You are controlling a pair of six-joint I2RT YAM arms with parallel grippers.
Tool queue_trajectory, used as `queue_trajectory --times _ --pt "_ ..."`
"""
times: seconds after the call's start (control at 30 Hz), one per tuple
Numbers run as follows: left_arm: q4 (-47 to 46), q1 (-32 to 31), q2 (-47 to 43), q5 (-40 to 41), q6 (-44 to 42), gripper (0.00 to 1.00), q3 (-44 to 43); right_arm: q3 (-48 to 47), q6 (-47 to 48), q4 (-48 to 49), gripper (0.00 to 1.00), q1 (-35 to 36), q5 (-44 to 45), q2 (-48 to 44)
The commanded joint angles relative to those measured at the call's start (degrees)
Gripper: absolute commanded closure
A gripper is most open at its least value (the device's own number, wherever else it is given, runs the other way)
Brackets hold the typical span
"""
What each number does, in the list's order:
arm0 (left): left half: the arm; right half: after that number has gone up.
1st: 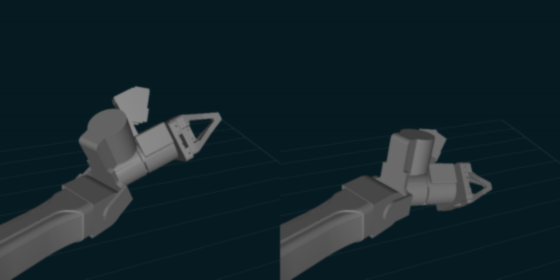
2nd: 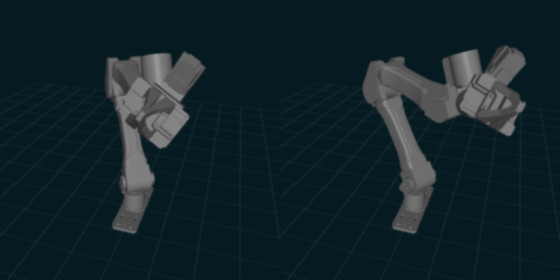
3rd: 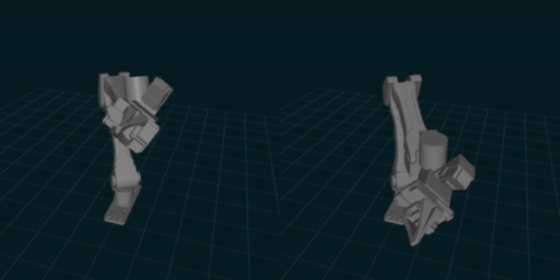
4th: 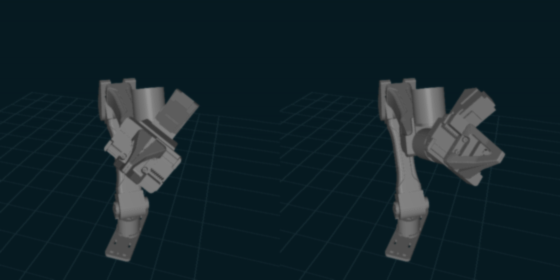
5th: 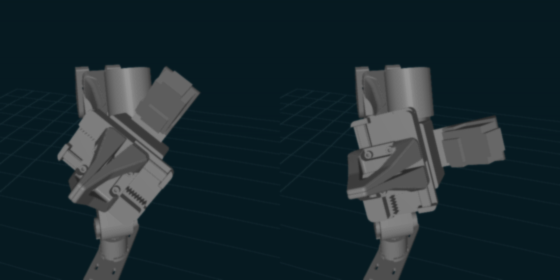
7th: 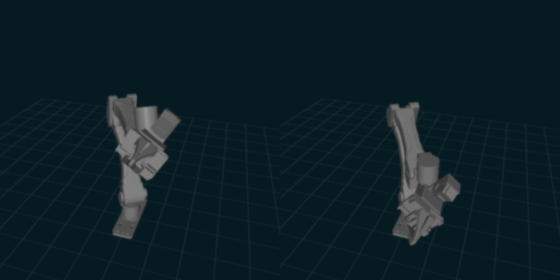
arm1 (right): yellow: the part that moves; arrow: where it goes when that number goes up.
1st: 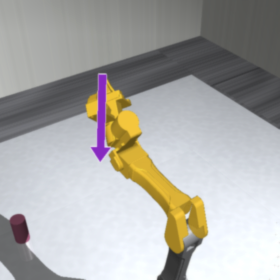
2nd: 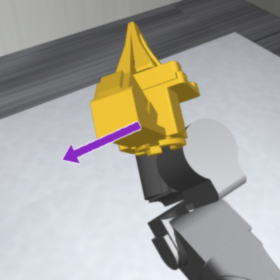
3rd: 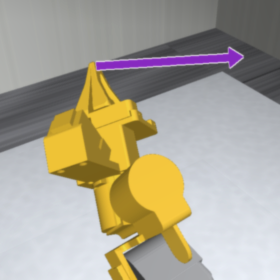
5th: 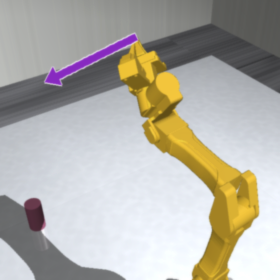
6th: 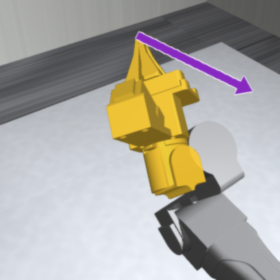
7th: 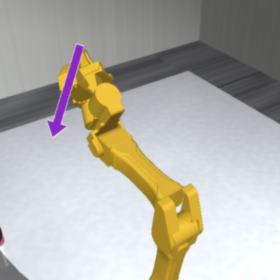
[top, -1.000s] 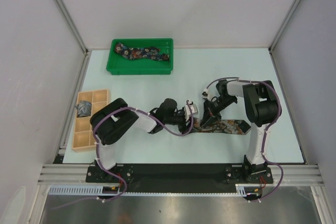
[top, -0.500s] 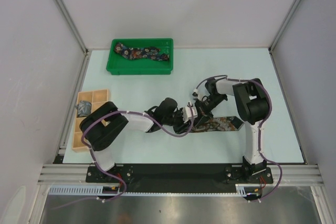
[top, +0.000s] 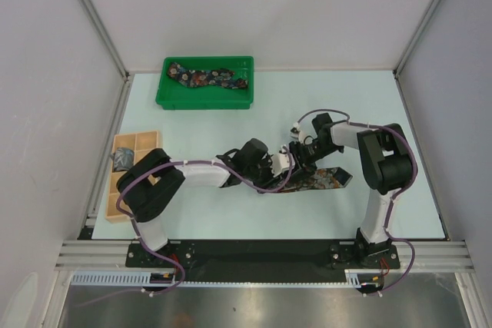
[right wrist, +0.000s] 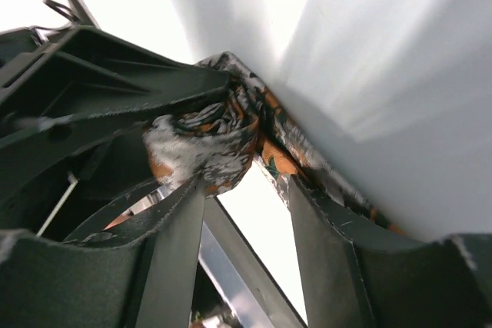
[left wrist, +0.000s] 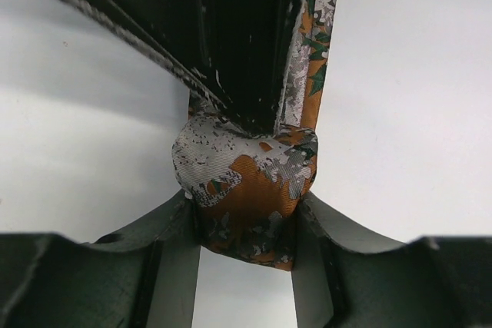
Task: Roll the ties
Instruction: Roll the tie at the center of the board.
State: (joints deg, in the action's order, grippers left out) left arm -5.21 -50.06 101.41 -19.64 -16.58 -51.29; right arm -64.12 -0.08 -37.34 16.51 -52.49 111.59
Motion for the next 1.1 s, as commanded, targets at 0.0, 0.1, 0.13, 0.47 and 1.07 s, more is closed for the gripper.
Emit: queue_trajectory --times 0.0,0.1,0.13,0.47,1.07 --pt "9.34 -0.82 4.06 7.06 -1.27 0.79 -2.84 3.29 -3.25 9.20 0.47 -0.69 -4.99 -4.19" --pt "11.36 -1.26 5.20 7.77 -0.91 0.78 -4.34 4.35 -5.28 11.85 0.46 -0.69 -6.39 -4.19" --pt "11.80 -1.44 5.55 8.56 -0.74 0.77 -4.70 4.87 -5.55 12.99 0.46 -0.69 -6.92 -4.10" --pt "13.13 -2.23 10.04 9.18 1.19 0.75 -6.19 6.72 -7.22 17.66 0.59 1.33 -7.63 -2.70" --pt "11.37 -2.23 9.60 7.86 1.73 0.74 -5.40 5.58 -3.00 11.68 0.51 1.77 -9.39 -4.63"
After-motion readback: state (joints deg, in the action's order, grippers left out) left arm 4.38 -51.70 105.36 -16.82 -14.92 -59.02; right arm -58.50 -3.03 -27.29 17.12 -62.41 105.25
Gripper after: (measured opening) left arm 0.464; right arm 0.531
